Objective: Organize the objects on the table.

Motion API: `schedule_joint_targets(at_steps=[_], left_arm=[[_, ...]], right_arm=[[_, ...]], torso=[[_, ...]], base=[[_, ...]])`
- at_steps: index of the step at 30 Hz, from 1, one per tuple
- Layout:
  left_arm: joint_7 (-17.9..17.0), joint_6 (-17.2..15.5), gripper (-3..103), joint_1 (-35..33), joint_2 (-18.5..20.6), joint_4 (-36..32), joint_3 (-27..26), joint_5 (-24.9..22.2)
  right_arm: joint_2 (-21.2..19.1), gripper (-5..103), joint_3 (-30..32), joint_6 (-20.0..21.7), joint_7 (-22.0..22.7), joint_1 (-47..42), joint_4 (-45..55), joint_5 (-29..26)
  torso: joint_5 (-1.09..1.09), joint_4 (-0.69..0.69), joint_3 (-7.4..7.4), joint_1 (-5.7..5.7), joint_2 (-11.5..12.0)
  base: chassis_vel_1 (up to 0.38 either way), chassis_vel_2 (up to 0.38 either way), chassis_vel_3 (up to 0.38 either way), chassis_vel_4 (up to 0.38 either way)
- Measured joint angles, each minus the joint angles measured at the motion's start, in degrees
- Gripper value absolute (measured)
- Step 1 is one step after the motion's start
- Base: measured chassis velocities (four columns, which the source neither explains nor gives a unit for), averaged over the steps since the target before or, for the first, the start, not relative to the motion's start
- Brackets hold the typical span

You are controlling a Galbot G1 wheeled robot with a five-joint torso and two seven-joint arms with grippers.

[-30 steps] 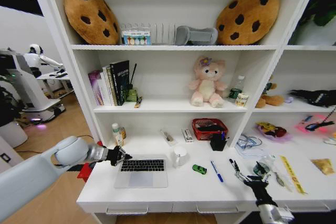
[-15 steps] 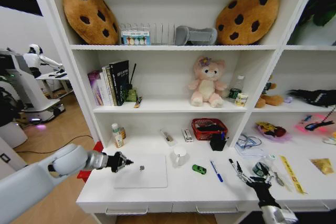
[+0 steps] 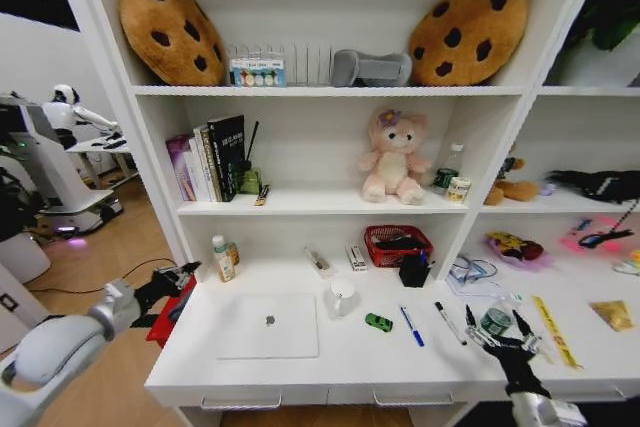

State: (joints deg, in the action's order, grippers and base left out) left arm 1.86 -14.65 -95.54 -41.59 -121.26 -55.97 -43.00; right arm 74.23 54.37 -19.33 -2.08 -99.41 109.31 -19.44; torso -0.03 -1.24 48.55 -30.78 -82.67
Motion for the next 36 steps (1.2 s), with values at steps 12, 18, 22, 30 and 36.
schedule_joint_targets(at_steps=[12,18,22,30,36], left_arm=[[-1.69,0.43,59,-9.47,-22.45,-8.84,-16.02,-0.63],[-1.58,0.63,87,-13.28,-29.31,-15.54,-15.08,3.21],[-3.35,0.59,97,-13.72,-28.55,-18.9,-11.36,5.55],[-4.4,-0.55,100,-14.31,-27.4,-21.89,-9.47,6.44],[-4.17,-0.59,100,-14.32,-28.38,-22.23,-9.08,7.68]], right_arm=[[0.12,100,-3.3,1.43,1.15,-3.05,5.44,2.84],[0.29,100,-5.9,3.24,1.62,-4.65,10.52,5.19],[1.14,100,-6.68,3.48,1.65,-6.13,12.4,6.02],[2.64,100,-5.8,1.49,1.42,-8.31,11.36,6.06],[3.14,100,-5.85,0.91,1.29,-8.38,10.7,6.51]], torso=[[0.02,-0.02,0.0,0.01,0.0],[0.02,0.0,0.0,0.0,-0.01],[0.03,-0.02,0.0,0.0,-0.01],[0.02,-0.01,0.0,0.0,-0.01],[0.03,-0.01,0.0,0.0,0.0]], base=[[0.0,0.0,0.0,0.0],[0.0,0.0,0.0,0.0],[0.0,0.0,0.0,0.0],[0.0,0.0,0.0,0.0],[0.0,0.0,0.0,0.0]])
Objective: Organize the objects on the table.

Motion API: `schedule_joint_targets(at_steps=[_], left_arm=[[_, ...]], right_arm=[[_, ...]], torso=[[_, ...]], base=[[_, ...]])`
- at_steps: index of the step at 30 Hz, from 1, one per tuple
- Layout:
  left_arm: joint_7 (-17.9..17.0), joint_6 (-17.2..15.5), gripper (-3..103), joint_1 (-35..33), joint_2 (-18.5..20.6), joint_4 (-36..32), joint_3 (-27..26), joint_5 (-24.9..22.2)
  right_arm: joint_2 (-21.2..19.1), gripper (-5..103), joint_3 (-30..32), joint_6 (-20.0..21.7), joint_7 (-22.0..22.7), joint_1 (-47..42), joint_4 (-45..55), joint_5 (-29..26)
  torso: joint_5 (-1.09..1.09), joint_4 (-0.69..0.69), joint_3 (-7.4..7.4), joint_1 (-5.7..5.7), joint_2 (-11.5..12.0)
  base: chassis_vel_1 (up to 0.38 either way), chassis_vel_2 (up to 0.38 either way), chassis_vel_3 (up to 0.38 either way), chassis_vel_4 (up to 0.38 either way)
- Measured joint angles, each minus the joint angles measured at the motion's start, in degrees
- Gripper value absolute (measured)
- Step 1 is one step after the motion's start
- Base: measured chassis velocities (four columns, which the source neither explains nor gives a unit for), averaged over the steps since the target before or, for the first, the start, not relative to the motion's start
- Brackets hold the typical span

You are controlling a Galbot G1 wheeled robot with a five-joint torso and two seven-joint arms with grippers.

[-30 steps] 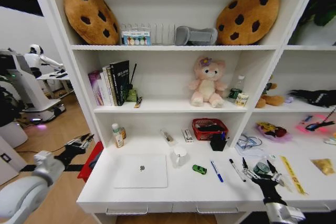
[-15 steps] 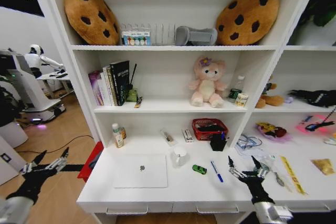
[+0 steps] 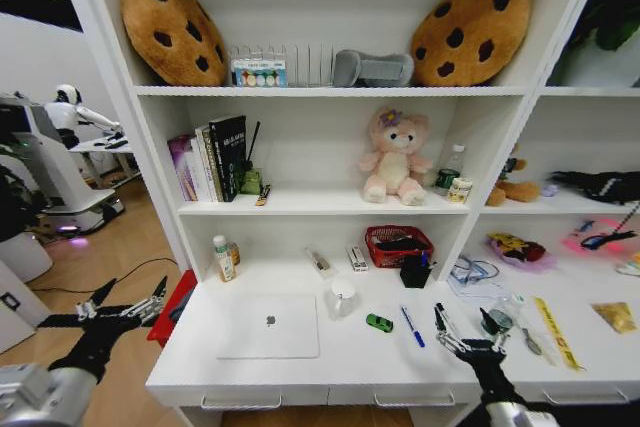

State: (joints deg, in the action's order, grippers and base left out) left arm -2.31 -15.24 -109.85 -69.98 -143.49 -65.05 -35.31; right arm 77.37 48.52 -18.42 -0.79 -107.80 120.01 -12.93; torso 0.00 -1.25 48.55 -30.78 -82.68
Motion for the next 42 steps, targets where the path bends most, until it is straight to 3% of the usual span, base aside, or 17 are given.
schedule_joint_targets(at_steps=[16,28,31,37,38,39,40,41,42], left_arm=[[0.29,-0.15,100,0.43,-0.63,0.36,0.26,1.46],[0.34,-0.15,100,0.46,-0.58,0.42,0.29,1.46],[0.35,-0.15,100,0.46,-0.58,0.43,0.29,1.46],[0.37,-0.15,100,0.46,-0.55,0.45,0.29,1.44],[0.38,-0.15,100,0.46,-0.55,0.45,0.29,1.44],[0.39,-0.16,100,0.46,-0.54,0.45,0.3,1.43],[0.39,-0.16,100,0.46,-0.54,0.45,0.3,1.43],[0.39,-0.15,100,0.47,-0.54,0.45,0.29,1.42],[0.39,-0.15,100,0.47,-0.54,0.46,0.29,1.42]], right_arm=[[0.43,100,-0.67,-0.59,-0.51,0.36,-0.88,-0.4],[0.96,100,-3.38,-2.57,-4.31,0.7,-0.45,0.77],[-0.09,100,-3.53,-2.35,-8.32,0.57,-0.04,-0.8],[-3.37,100,-4.77,4.46,-13.15,-1.55,1.2,-8.89],[-5.44,100,-4.15,5.81,-17.85,-1.32,0.61,-12.18],[-8.83,100,-3.12,7.34,-26.29,-0.97,-0.38,-16.54],[-8.83,100,-3.12,7.34,-26.29,-0.97,-0.38,-16.54],[-13.51,100,-2.06,8.44,-33.67,0.01,-2.22,-20.4],[-15.65,100,-1.54,8.65,-36.46,0.95,-3.57,-21.92]], torso=[[0.0,0.0,0.0,-0.01,0.01],[0.0,0.0,0.0,-0.01,0.01],[0.0,0.0,0.0,-0.01,0.01],[-0.01,-0.02,0.0,0.0,0.01],[-0.01,-0.01,0.0,0.0,0.01],[-0.02,-0.02,0.0,0.0,0.01],[-0.02,-0.02,0.0,0.0,0.01],[0.01,-0.01,0.0,0.0,0.0],[0.01,0.02,0.0,-0.01,0.0]], base=[[0.0,0.0,0.0,0.0],[0.0,0.0,0.0,0.0],[0.0,0.0,0.0,0.0],[0.0,0.0,0.0,0.0],[0.0,0.0,0.0,0.0],[0.0,0.0,0.0,0.0],[0.0,0.0,0.0,0.0],[0.0,0.0,0.0,0.0],[0.0,0.0,0.0,0.0]])
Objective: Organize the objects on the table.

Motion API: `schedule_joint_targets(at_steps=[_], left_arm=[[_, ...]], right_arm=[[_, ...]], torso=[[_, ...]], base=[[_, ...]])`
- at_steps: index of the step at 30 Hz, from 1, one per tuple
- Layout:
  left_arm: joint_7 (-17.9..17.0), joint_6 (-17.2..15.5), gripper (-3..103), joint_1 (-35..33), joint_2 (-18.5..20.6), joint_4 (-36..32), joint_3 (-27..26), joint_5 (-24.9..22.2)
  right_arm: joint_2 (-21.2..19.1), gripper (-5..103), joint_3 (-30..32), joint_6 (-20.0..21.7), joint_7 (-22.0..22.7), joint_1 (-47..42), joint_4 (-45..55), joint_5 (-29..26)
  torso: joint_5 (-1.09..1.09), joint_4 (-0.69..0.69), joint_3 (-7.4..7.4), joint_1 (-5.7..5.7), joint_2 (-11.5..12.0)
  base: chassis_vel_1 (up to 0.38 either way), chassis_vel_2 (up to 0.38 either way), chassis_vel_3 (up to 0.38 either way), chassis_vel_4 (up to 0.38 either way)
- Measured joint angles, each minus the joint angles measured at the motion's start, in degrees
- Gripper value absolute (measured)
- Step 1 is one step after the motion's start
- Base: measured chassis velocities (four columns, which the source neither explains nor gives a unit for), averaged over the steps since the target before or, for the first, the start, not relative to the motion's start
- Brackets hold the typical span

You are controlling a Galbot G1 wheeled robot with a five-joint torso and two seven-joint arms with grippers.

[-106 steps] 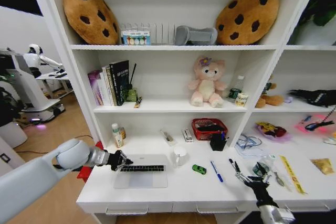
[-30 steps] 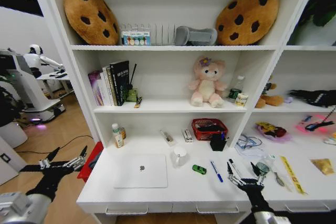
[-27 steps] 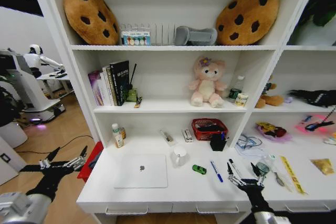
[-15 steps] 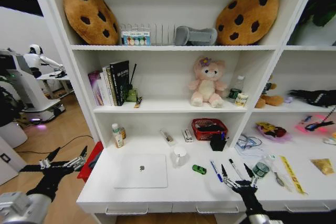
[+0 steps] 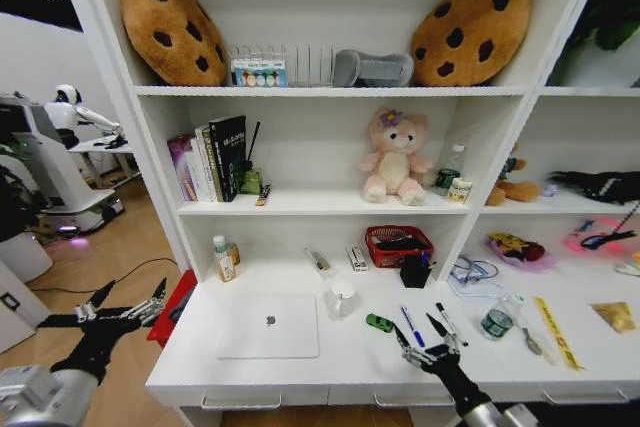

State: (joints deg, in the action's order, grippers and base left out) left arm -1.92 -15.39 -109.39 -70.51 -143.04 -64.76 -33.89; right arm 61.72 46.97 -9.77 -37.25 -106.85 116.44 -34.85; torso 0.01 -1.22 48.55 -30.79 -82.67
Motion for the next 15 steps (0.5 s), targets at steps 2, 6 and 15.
schedule_joint_targets(at_steps=[2,6,15], left_arm=[[0.0,0.0,100,0.0,0.0,0.0,0.0,-0.01],[0.02,0.01,100,0.0,0.0,0.0,0.0,-0.02],[0.02,0.02,100,0.0,0.0,0.0,0.0,-0.03]], right_arm=[[-2.64,100,0.74,0.19,-3.62,1.57,-2.57,-1.48],[-8.09,100,2.59,-1.14,-9.94,5.45,-9.97,-1.39],[-12.28,100,-1.38,-3.28,-9.88,14.99,-20.38,3.7]], torso=[[-0.03,0.01,0.0,0.0,0.0],[-0.03,-0.03,0.01,0.0,0.01],[-0.02,0.01,0.01,0.0,0.01]], base=[[0.0,0.0,0.0,0.0],[0.0,0.0,0.0,0.0],[0.0,0.0,0.0,0.0]])
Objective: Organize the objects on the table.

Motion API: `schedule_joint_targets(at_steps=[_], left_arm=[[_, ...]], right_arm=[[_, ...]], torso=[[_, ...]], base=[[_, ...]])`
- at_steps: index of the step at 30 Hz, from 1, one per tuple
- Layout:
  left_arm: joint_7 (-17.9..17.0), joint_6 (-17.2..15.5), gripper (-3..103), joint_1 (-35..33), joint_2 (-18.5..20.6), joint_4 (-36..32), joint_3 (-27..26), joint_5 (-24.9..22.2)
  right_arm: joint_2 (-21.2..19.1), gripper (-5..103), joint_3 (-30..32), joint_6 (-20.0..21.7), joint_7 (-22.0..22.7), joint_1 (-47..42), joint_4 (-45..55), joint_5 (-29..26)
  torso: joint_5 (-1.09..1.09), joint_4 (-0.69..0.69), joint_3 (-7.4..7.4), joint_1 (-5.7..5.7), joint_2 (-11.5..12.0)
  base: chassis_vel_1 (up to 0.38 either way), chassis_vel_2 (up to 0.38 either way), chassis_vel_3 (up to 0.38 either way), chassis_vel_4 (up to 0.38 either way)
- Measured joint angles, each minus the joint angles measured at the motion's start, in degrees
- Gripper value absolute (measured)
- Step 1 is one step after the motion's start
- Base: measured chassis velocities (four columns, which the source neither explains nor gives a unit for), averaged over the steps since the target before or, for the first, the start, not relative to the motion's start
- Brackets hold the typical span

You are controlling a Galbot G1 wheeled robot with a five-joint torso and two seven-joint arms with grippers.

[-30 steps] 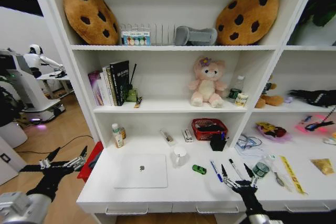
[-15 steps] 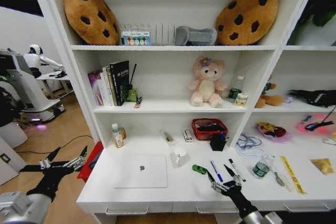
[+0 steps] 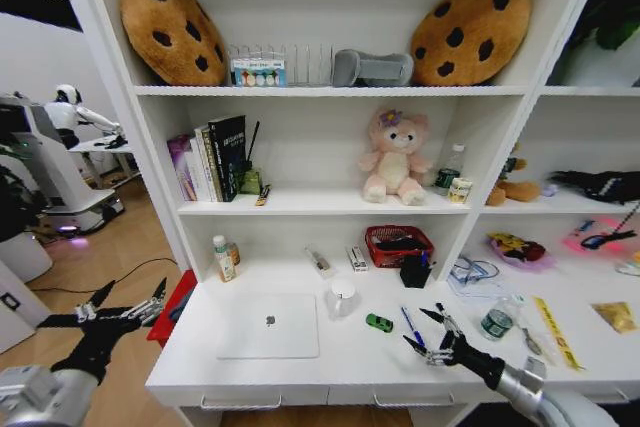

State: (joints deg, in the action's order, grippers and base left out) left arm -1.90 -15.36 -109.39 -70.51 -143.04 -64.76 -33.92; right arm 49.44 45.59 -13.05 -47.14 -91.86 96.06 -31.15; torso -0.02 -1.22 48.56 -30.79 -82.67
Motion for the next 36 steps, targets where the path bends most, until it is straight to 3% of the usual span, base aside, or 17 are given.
schedule_joint_targets(at_steps=[13,26,36], left_arm=[[-0.01,0.0,100,0.0,0.0,0.0,0.0,0.0],[-0.03,0.0,100,0.01,0.0,0.0,0.0,0.0],[-0.04,0.01,100,0.0,0.0,0.0,0.0,0.0]], right_arm=[[-2.27,100,-14.71,2.97,-2.66,13.89,-11.88,-1.03],[-1.47,100,-23.48,3.36,-2.12,23.82,-16.91,1.34],[-1.74,100,-25.45,3.58,-3.73,24.78,-17.53,1.93]], torso=[[0.01,-0.02,0.0,0.0,0.0],[0.02,-0.02,-0.01,0.0,-0.01],[0.02,-0.03,-0.01,0.0,-0.01]], base=[[0.0,0.0,0.0,0.0],[0.0,0.0,0.0,0.0],[0.0,0.0,0.0,0.0]])
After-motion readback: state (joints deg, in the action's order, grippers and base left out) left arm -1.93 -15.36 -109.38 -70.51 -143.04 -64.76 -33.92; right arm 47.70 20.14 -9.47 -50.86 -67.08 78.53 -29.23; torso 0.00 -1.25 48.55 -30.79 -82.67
